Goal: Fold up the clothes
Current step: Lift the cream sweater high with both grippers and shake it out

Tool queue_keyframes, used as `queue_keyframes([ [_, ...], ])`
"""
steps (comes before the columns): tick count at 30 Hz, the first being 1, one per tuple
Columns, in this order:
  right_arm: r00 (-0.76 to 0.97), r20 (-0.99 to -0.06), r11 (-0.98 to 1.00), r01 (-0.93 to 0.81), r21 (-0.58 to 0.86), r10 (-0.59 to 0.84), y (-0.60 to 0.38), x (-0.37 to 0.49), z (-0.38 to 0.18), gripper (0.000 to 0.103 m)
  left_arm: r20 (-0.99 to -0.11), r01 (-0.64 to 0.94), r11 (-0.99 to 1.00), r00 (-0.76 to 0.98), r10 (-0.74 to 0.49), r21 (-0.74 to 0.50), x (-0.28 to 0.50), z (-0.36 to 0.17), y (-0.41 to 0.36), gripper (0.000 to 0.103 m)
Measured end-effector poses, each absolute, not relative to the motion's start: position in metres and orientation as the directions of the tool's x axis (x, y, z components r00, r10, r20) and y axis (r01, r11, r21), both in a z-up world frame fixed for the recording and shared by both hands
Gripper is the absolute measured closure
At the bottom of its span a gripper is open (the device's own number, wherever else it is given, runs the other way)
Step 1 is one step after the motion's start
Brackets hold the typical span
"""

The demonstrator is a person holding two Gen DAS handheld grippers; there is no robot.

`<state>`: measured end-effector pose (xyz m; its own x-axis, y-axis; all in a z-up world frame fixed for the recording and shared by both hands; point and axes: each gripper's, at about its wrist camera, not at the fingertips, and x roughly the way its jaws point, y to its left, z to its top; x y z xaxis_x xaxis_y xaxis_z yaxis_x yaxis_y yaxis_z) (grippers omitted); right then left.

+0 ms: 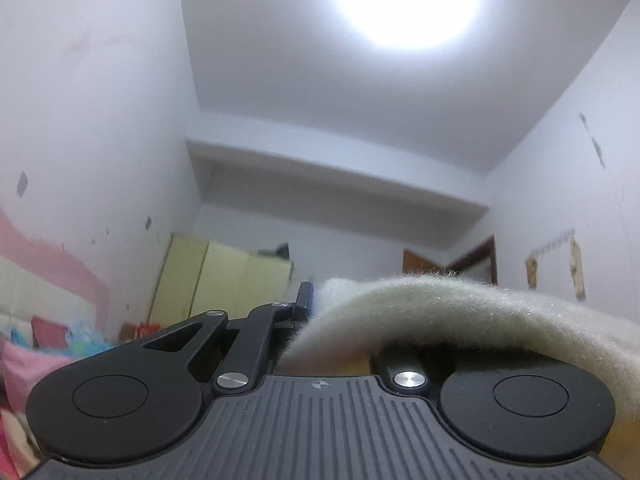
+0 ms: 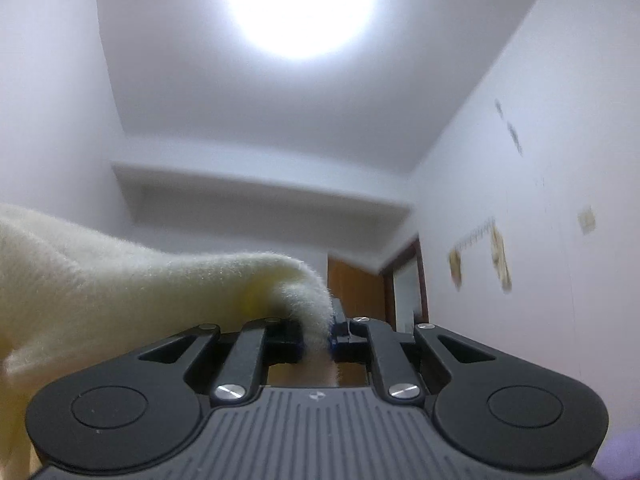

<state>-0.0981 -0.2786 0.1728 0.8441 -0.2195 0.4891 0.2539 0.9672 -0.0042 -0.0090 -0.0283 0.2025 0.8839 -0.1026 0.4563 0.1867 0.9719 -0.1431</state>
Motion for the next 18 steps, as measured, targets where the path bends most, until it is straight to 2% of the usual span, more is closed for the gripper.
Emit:
queue_keyframes([
  [9, 0.742, 0.644, 0.973, 0.23, 0.021, -0.189, -0.279, -0.14, 0.213, 0.092, 0.561, 0.234, 0.962, 0.82, -0.116, -0.143, -0.042, 0.244, -0.02, 0.095],
  [18, 0.725, 0.66, 0.974, 0.223, 0.049, -0.199, -0.286, -0.143, 0.22, 0.092, 0.602, 0.268, 0.954, 0.787, -0.134, -0.137, -0.026, 0.259, -0.034, 0.094],
])
